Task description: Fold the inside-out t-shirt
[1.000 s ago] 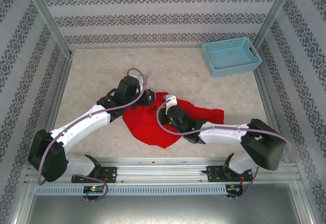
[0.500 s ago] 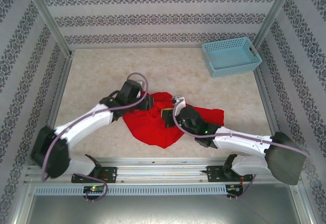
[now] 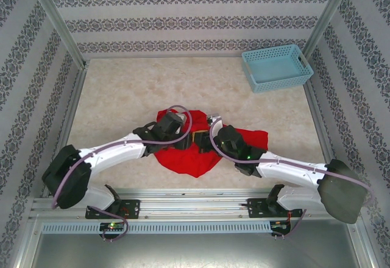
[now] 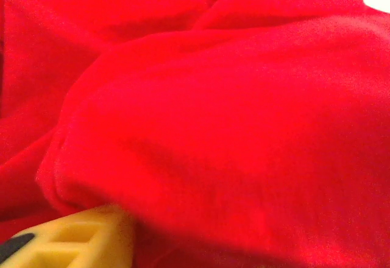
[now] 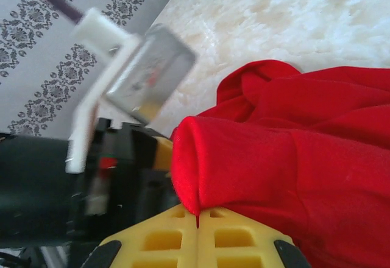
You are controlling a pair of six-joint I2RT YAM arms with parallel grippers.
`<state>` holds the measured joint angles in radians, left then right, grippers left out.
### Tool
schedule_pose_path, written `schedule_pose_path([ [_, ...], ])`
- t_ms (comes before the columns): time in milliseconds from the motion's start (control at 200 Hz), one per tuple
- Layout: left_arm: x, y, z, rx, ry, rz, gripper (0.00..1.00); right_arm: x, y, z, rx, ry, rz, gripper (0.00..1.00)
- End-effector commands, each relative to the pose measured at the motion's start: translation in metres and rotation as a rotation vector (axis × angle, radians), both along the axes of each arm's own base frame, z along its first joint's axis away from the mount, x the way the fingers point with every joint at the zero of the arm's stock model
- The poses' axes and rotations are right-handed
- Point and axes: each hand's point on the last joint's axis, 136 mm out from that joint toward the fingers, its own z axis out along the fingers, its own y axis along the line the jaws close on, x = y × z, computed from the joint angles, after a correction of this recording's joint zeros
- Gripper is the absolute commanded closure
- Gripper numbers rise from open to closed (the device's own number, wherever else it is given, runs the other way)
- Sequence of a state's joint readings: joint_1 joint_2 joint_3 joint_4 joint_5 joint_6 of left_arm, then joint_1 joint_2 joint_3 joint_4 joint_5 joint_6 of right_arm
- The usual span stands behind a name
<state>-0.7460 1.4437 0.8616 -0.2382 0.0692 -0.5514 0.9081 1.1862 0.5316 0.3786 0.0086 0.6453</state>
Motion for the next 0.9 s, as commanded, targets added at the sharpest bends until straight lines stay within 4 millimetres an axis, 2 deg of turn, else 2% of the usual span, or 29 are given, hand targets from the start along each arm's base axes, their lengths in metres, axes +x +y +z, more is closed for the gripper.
schedule_pose_path([
  [0,0.026,-0.009,0.026,-0.027,-0.098,0.029,0.62,-0.009,0.001,0.006,0.014,-0.041,0.035,1.0],
  [105,0.028,-0.008,0.03,-0.042,-0.113,0.044,0.74,-0.008,-0.012,-0.007,-0.019,-0.025,-0.012,1.0],
  [260,0.025,-0.003,0.036,-0.044,-0.135,0.041,1.0,-0.005,-0.032,-0.023,-0.076,0.004,-0.094,1.0],
  [360,0.021,0.003,0.046,-0.059,-0.185,0.034,1.0,0.005,-0.05,-0.035,-0.125,0.052,-0.194,1.0],
  [425,0.017,0.007,0.057,-0.113,-0.237,0.036,1.0,0.006,-0.051,-0.034,-0.142,0.054,-0.198,1.0],
  [510,0.008,0.005,0.071,-0.18,-0.276,0.008,1.0,0.006,-0.053,-0.027,-0.179,0.042,-0.194,0.74],
  [595,0.003,0.001,0.076,-0.209,-0.279,-0.029,1.0,0.005,-0.054,-0.014,-0.216,0.01,-0.164,0.66],
  [714,0.0,-0.004,0.072,-0.216,-0.26,-0.055,1.0,-0.008,-0.037,0.007,-0.202,-0.031,-0.023,0.57],
  [804,-0.001,-0.007,0.074,-0.234,-0.254,-0.065,1.0,-0.013,-0.033,0.012,-0.195,-0.039,0.014,0.57],
  [899,-0.002,-0.011,0.076,-0.248,-0.256,-0.086,1.0,-0.009,-0.035,0.003,-0.227,-0.03,-0.006,0.57],
])
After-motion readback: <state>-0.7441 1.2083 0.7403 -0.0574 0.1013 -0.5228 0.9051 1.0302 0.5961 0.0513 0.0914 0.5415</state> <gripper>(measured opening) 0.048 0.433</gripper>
